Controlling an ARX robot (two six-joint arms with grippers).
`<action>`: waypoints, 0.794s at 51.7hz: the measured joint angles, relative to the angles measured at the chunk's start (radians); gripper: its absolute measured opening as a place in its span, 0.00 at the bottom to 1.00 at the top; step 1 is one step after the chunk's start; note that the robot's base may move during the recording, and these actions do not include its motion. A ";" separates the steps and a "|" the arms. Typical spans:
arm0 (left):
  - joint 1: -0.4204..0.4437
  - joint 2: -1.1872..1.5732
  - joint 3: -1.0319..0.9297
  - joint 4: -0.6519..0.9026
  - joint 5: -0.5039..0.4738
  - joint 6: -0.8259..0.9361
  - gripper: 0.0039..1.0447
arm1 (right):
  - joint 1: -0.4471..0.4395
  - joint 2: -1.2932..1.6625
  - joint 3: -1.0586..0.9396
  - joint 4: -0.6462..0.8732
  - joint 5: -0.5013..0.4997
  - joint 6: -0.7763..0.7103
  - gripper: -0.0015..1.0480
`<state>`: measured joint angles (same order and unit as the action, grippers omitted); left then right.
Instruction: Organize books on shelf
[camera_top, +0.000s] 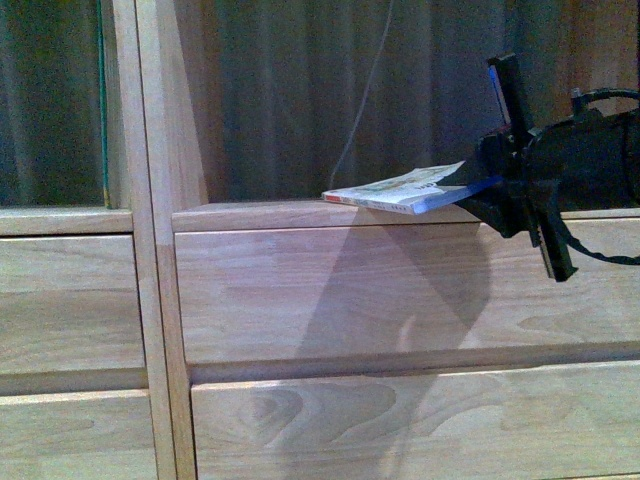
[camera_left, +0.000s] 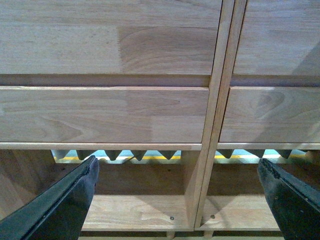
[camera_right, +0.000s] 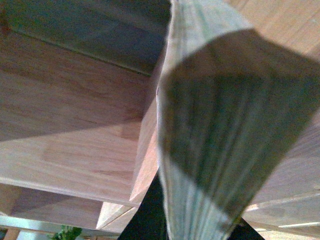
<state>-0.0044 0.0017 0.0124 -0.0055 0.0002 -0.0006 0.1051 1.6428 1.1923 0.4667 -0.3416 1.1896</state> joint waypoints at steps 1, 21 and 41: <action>0.000 0.000 0.000 0.000 0.000 0.000 0.94 | -0.004 -0.019 -0.014 0.011 -0.009 0.001 0.07; 0.268 0.342 0.040 0.521 0.475 -0.017 0.94 | 0.038 -0.279 -0.079 0.044 -0.119 -0.002 0.07; 0.380 0.969 0.473 0.909 0.725 -0.362 0.94 | 0.055 -0.297 -0.141 0.118 -0.143 -0.039 0.07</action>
<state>0.3759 0.9703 0.4858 0.9031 0.7254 -0.3626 0.1604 1.3460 1.0512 0.5850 -0.4843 1.1503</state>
